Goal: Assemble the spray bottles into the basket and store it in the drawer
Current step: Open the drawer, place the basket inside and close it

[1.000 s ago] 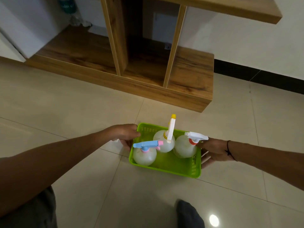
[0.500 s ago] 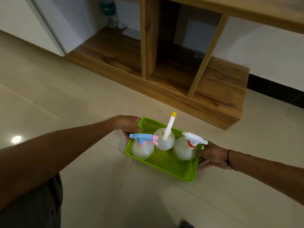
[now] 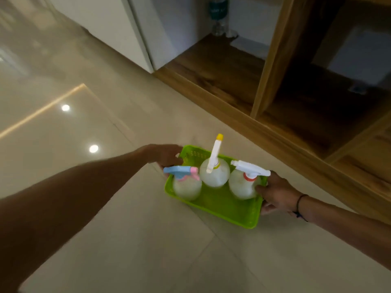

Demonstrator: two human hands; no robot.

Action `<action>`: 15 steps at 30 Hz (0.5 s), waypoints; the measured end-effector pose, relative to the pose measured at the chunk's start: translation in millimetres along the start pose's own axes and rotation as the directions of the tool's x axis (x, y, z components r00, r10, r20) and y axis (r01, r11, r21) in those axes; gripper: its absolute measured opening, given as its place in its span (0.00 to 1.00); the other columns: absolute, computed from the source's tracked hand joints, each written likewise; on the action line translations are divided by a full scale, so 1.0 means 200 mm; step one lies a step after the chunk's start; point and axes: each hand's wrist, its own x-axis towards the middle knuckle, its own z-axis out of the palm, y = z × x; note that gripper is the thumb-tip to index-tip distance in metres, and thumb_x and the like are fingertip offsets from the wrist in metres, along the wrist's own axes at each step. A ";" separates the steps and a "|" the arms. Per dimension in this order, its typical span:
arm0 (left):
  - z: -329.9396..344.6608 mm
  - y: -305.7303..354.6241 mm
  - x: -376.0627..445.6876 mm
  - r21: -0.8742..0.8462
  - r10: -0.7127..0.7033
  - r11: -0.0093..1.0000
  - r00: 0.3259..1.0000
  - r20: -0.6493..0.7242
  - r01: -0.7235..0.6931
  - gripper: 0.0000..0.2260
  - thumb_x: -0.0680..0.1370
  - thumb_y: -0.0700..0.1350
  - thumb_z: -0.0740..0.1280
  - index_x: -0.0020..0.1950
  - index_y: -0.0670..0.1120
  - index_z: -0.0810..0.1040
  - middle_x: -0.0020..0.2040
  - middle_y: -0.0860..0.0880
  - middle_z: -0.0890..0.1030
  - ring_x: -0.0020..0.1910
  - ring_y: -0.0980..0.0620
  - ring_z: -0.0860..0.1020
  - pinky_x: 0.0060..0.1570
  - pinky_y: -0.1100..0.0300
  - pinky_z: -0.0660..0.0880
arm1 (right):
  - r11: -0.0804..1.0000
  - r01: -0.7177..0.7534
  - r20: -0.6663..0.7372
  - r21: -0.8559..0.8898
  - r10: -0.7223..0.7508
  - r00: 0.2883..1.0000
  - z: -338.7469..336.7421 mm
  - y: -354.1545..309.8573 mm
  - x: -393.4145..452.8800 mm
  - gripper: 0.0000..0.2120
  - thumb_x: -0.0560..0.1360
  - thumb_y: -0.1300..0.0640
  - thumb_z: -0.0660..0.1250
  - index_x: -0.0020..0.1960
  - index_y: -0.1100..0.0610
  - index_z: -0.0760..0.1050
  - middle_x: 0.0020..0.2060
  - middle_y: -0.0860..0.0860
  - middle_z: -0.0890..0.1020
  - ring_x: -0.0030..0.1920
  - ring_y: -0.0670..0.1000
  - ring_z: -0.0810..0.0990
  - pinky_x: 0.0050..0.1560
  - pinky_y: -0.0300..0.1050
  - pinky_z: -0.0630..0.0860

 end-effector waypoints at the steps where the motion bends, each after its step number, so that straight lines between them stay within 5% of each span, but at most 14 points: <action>1: -0.03 0.00 0.00 -0.001 0.020 1.000 0.999 -0.048 -0.021 0.05 0.87 0.39 0.61 0.55 0.48 0.75 0.45 0.51 0.74 0.36 0.57 0.78 0.36 0.65 0.72 | 1.000 0.015 -0.006 -0.028 -0.015 1.000 0.02 -0.06 0.04 0.17 0.82 0.61 0.65 0.70 0.59 0.67 0.56 0.62 0.82 0.36 0.61 0.89 0.36 0.58 0.87; 4: -0.08 -0.19 -0.06 -0.054 -0.059 0.997 0.994 -0.096 0.054 0.09 0.85 0.39 0.62 0.63 0.39 0.76 0.50 0.43 0.78 0.45 0.41 0.80 0.38 0.60 0.75 | 0.988 0.056 0.018 -0.147 -0.054 0.998 0.07 -0.28 0.10 0.15 0.83 0.61 0.63 0.68 0.58 0.68 0.53 0.61 0.82 0.33 0.60 0.88 0.33 0.58 0.87; 7: -0.16 -0.27 -0.23 -0.161 -0.134 0.979 0.990 -0.042 0.125 0.11 0.84 0.39 0.65 0.66 0.39 0.76 0.61 0.40 0.80 0.49 0.44 0.83 0.36 0.67 0.80 | 0.949 0.097 0.087 -0.299 -0.074 0.993 0.07 -0.51 0.06 0.17 0.82 0.60 0.60 0.71 0.55 0.70 0.49 0.58 0.85 0.37 0.61 0.89 0.38 0.57 0.87; 9: -0.22 -0.29 -0.36 -0.251 -0.154 0.958 0.987 -0.041 0.139 0.14 0.84 0.41 0.65 0.69 0.39 0.75 0.66 0.40 0.81 0.56 0.41 0.85 0.48 0.61 0.83 | 0.923 0.108 0.106 -0.369 -0.073 0.992 0.06 -0.67 0.00 0.19 0.82 0.58 0.60 0.73 0.55 0.68 0.50 0.58 0.84 0.37 0.60 0.89 0.38 0.55 0.87; 11: -0.31 -0.29 -0.52 -0.343 -0.162 0.929 0.986 -0.033 0.141 0.10 0.84 0.40 0.63 0.64 0.41 0.77 0.58 0.39 0.85 0.51 0.37 0.88 0.46 0.50 0.86 | 0.905 0.116 0.091 -0.408 -0.086 0.992 0.04 -0.82 -0.06 0.19 0.81 0.55 0.60 0.71 0.54 0.67 0.52 0.59 0.83 0.38 0.62 0.88 0.40 0.58 0.87; 15: -0.51 -0.22 -0.84 -0.393 -0.214 0.902 0.976 -0.044 0.180 0.02 0.84 0.40 0.62 0.55 0.44 0.74 0.49 0.44 0.82 0.38 0.42 0.87 0.27 0.63 0.77 | 0.890 0.097 0.032 -0.445 -0.092 0.995 0.00 -1.05 -0.25 0.19 0.80 0.53 0.64 0.70 0.53 0.67 0.57 0.61 0.81 0.50 0.66 0.85 0.49 0.63 0.85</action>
